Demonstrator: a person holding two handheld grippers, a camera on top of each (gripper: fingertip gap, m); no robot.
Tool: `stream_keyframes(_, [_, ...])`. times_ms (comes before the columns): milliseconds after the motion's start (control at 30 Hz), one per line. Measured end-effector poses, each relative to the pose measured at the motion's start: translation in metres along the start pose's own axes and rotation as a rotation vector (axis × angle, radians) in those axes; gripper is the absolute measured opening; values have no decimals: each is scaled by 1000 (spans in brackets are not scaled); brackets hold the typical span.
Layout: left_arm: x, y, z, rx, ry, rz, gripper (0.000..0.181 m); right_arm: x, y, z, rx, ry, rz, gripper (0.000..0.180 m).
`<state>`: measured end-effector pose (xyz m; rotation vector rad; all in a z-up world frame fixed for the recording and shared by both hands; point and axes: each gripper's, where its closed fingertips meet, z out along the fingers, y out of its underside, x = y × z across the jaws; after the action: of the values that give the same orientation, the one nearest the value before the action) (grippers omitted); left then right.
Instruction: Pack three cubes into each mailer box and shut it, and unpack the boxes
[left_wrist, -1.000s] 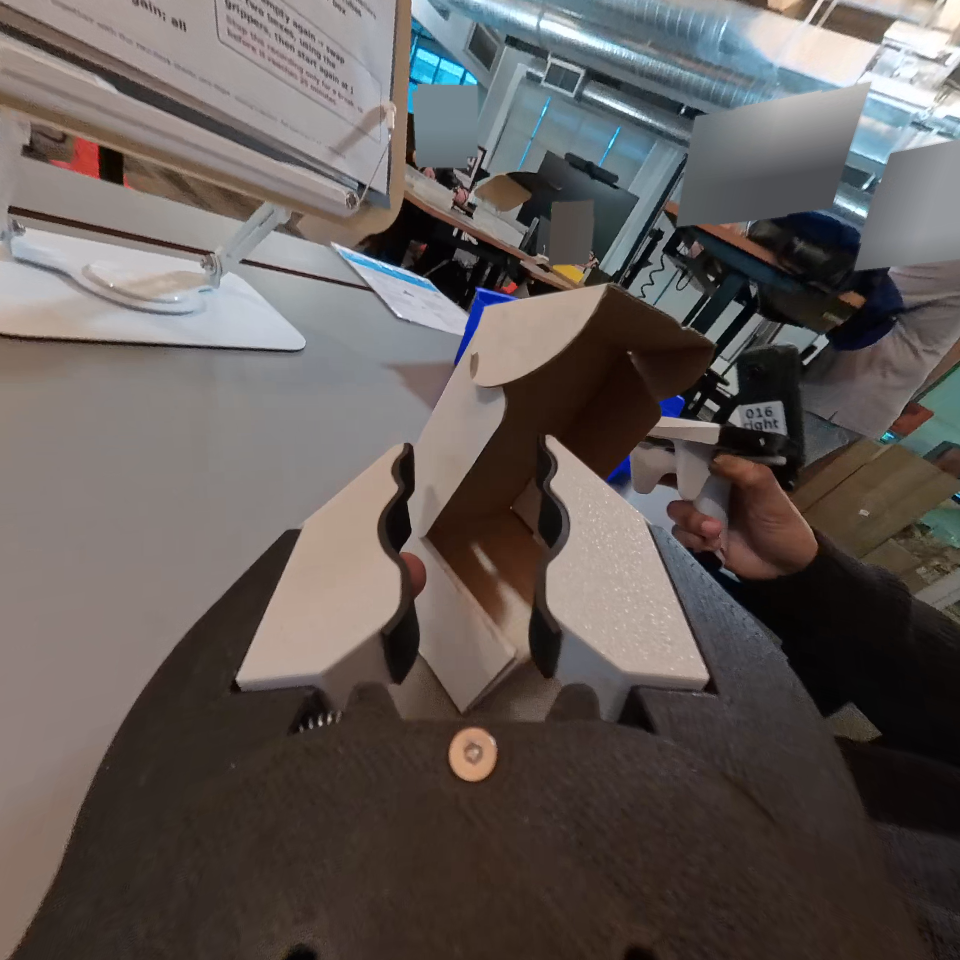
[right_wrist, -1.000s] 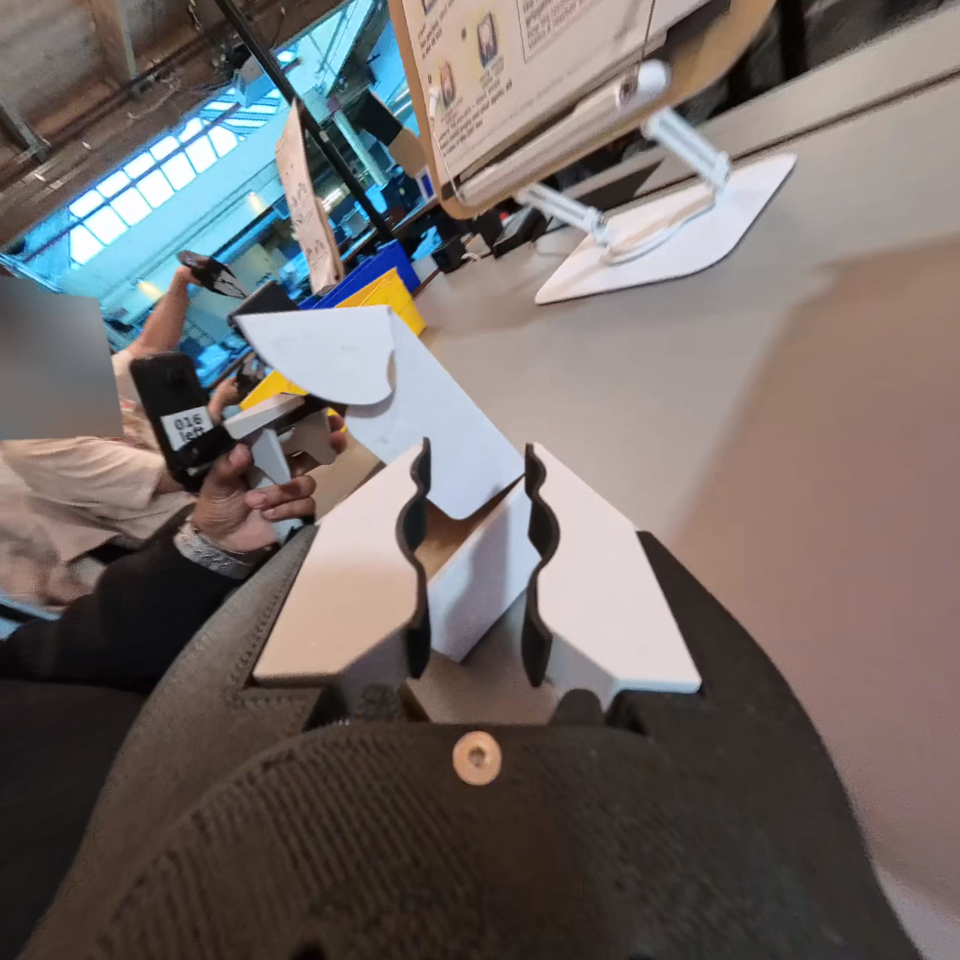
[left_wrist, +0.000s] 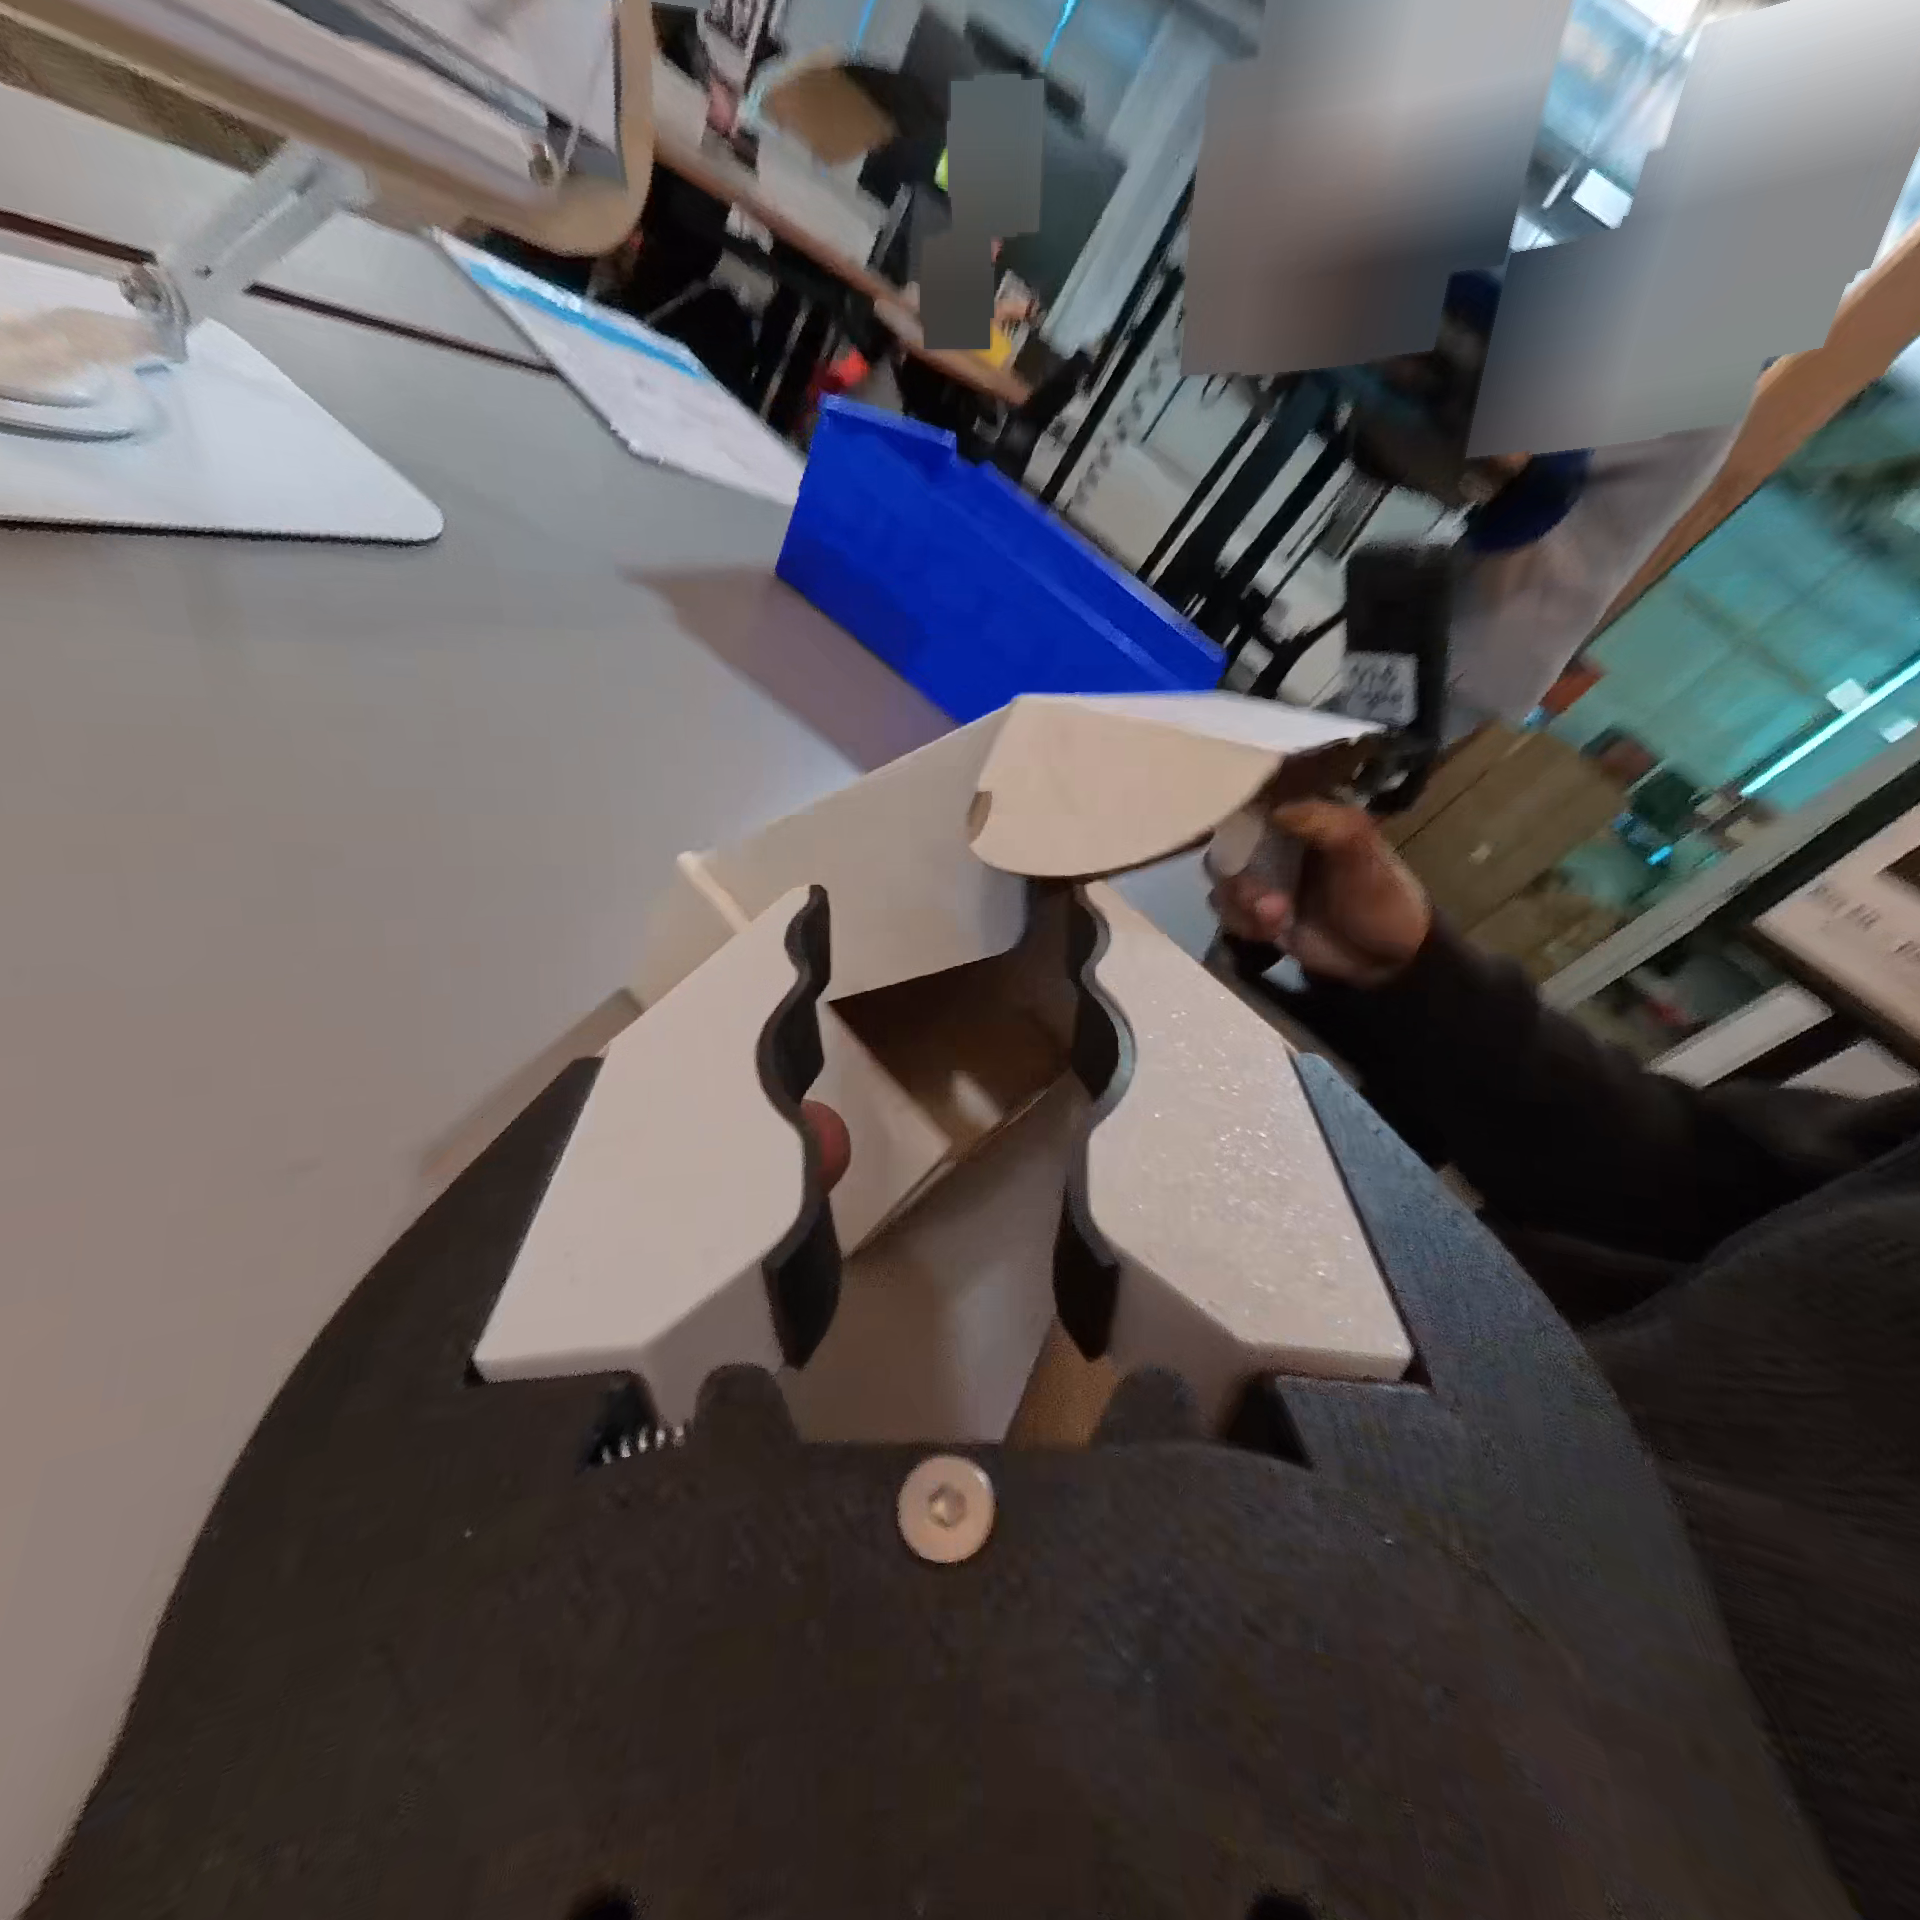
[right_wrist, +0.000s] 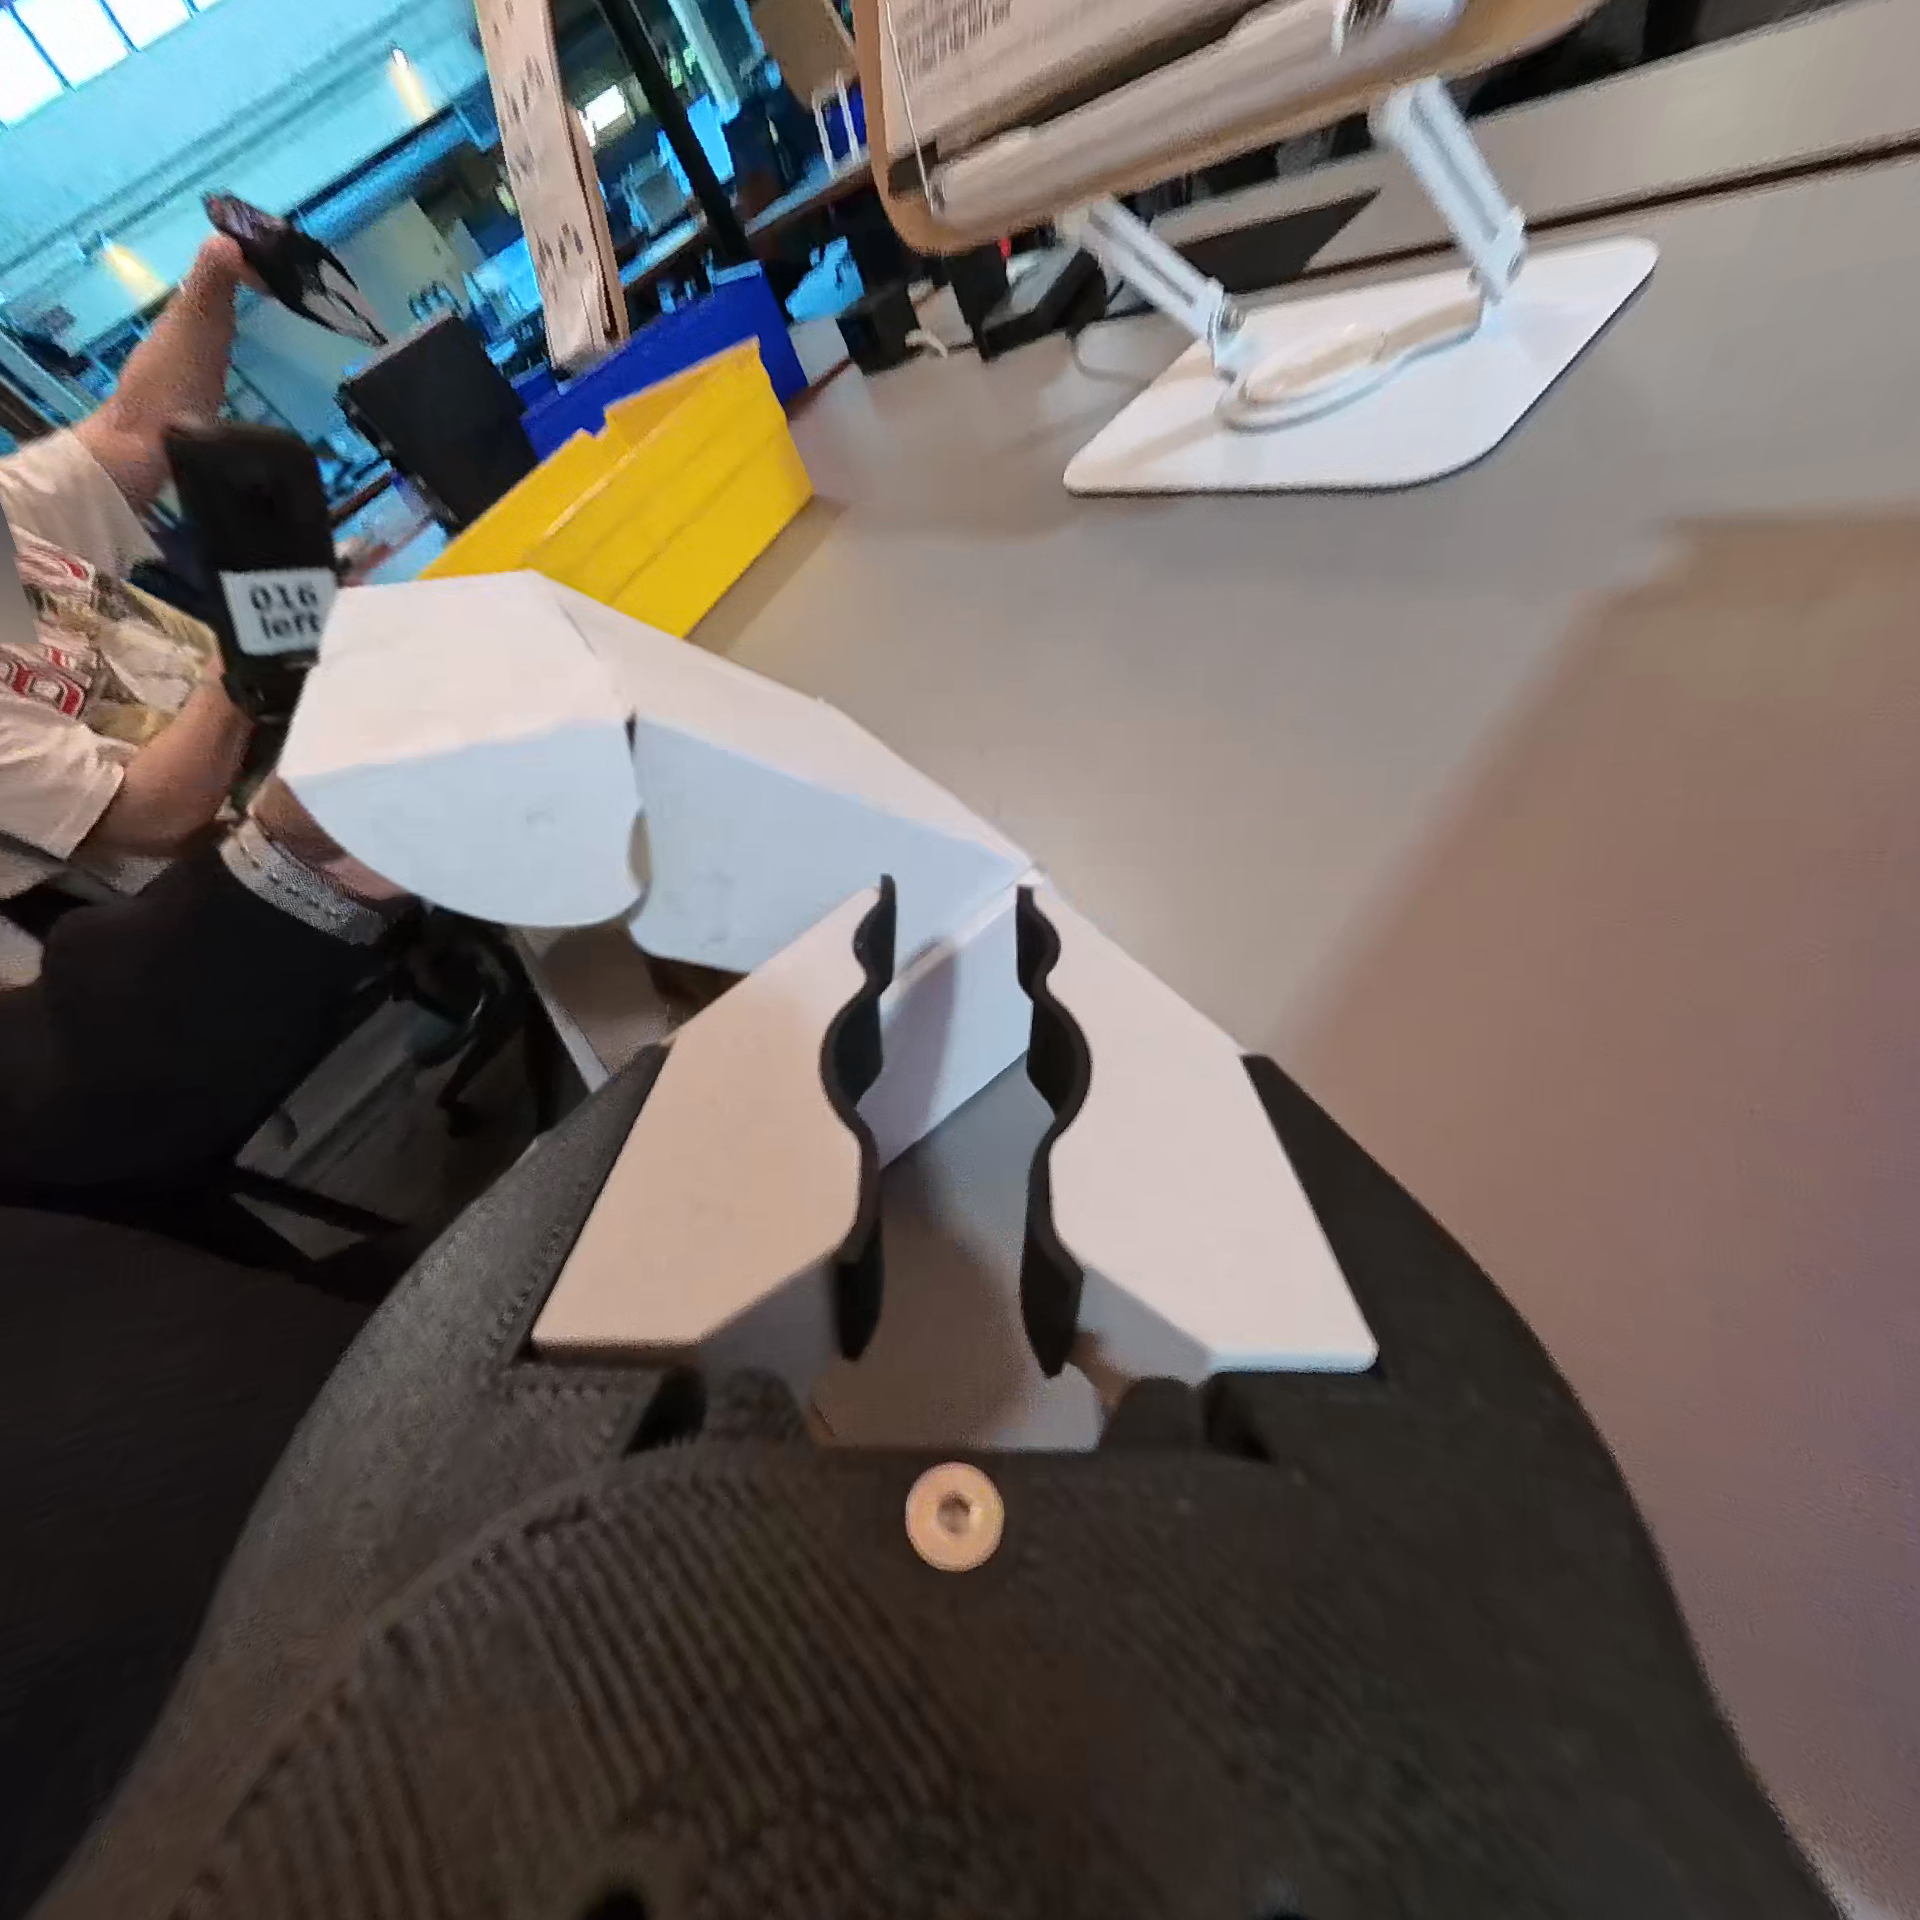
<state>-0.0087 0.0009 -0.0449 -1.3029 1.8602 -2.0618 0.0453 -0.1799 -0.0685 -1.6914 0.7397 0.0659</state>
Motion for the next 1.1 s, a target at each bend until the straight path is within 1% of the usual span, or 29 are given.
stream_keyframes(100, [14,-10,-4,62,107,-55,39,-7,-17,-10,94,-20,-23,20])
stream_keyframes(200, [19,-17,-7,107,132,-44,44,-33,-30,-16,172,-145,-31,26])
stream_keyframes(267, [21,-22,-12,134,147,-35,49,-47,-29,-13,167,-209,-24,28])
stream_keyframes(400, [19,-38,-22,224,155,-54,53,-57,-17,-4,108,-241,-40,29])
stream_keyframes(500, [17,-45,-24,275,139,-70,53,-63,-21,-6,135,-287,-26,31])
stream_keyframes(667, [19,-43,-24,260,149,-54,53,-63,-20,-5,138,-310,18,32])
stream_keyframes(800, [19,-33,-21,189,158,-58,48,-62,-16,-3,121,-307,19,32])
stream_keyframes(933, [21,-22,-17,121,181,-57,45,-63,-11,1,95,-312,27,32])
stream_keyframes(1100, [22,-19,-16,105,193,-71,44,-65,0,10,39,-315,34,33])
